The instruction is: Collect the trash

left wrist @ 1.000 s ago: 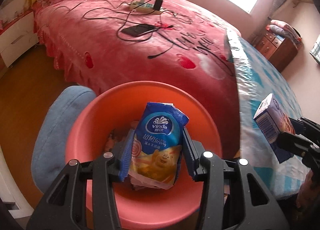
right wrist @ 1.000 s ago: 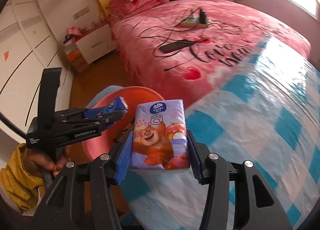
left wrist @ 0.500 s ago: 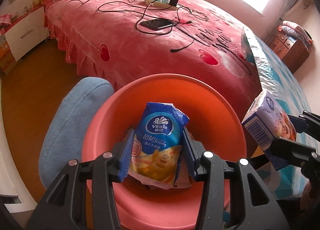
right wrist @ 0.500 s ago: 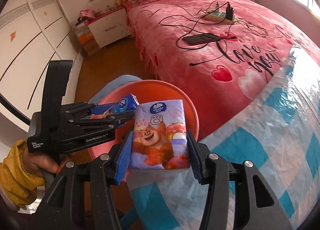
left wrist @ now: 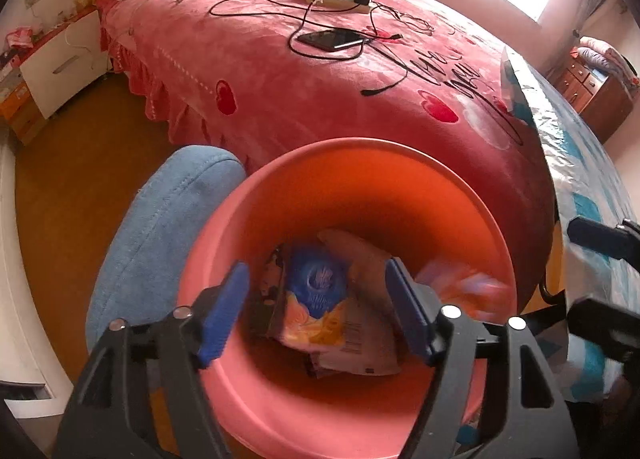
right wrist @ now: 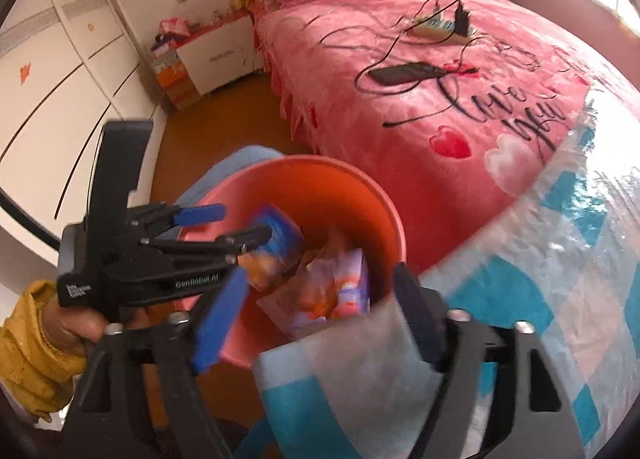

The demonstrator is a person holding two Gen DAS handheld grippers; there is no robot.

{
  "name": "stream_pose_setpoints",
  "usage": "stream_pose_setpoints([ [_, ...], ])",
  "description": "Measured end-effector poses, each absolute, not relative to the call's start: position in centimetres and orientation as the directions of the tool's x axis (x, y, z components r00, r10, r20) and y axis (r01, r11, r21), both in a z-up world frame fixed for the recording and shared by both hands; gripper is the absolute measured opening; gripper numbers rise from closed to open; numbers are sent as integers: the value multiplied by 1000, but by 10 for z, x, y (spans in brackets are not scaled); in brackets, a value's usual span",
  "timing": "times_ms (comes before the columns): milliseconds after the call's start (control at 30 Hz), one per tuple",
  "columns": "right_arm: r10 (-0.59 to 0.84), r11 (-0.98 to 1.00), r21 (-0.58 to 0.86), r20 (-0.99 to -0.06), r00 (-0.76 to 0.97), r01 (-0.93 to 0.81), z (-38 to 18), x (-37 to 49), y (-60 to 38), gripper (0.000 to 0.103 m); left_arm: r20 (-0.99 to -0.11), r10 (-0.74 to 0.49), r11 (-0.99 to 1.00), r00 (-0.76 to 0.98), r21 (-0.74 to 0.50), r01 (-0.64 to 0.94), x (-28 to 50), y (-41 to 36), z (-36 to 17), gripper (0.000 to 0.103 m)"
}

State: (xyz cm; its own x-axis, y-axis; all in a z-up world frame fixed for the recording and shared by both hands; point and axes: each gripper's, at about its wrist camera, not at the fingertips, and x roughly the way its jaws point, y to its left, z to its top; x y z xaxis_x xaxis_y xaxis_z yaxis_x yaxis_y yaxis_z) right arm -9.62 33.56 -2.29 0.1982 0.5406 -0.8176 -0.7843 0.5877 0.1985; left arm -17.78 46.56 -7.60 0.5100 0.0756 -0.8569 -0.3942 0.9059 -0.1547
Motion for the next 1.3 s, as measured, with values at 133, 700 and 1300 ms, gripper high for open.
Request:
stream_pose_setpoints([
  [133,550,615,207,-804,225,-761,-17,-94,324,79,-856,114,906,504,-118,-407,-178,464,-73,77],
  [700,576,723,257,-736,355,-641,10,-79,251,87,-818,204,932,538,-7,-363,-168,434,-38,86],
  [1300,538,811,255,-679,499,-526,28,-89,170,92,-751,213,963,624,53,-265,-154,374,11,96],
])
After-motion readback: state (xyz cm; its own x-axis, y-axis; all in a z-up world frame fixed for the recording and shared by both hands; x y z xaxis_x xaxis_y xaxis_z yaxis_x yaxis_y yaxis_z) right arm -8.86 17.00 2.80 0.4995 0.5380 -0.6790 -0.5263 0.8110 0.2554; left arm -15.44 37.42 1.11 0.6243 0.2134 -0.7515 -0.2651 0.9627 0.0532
